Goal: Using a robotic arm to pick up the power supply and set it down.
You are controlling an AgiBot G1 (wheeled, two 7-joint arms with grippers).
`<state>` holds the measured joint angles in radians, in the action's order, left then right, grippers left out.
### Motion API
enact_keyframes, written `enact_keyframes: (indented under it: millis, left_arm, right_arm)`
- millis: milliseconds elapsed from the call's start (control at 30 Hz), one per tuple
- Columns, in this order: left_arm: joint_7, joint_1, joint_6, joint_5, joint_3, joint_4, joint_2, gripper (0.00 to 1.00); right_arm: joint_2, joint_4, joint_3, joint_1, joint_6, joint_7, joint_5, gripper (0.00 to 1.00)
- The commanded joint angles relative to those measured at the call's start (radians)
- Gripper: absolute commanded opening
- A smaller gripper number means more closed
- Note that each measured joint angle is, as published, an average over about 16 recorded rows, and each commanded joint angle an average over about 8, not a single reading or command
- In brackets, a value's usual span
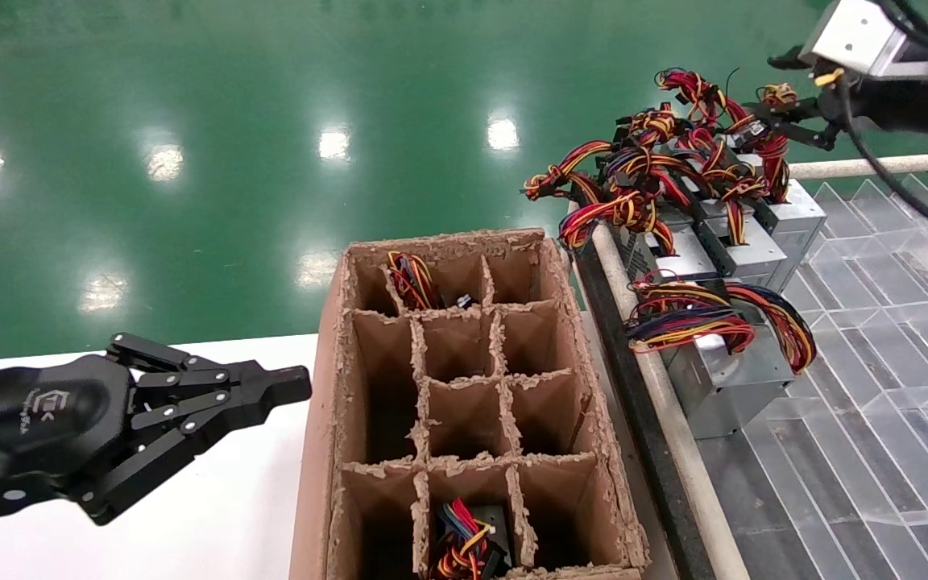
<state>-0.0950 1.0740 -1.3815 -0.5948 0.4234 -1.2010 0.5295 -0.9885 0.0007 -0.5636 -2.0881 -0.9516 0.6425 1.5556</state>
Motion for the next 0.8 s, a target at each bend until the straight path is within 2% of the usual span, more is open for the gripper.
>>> enact_keyframes:
  millis: [33, 367, 800]
  left_arm:
    - [0.0, 0.0, 0.0, 0.0, 0.0, 0.0, 0.0, 0.0]
    - [0.0, 0.0, 0.0, 0.0, 0.0, 0.0, 0.0, 0.0]
    - [0.0, 0.0, 0.0, 0.0, 0.0, 0.0, 0.0, 0.0]
  right_arm:
    - [0.007, 0.002, 0.01, -0.002, -0.021, -0.002, -0.015, 1.0]
    - [0.054, 0.036, 0.068, 0.029, -0.126, -0.033, -0.111, 1.0]
    - [0.124, 0.311, 0.114, 0.242, -0.216, -0.207, -0.265, 1.0]
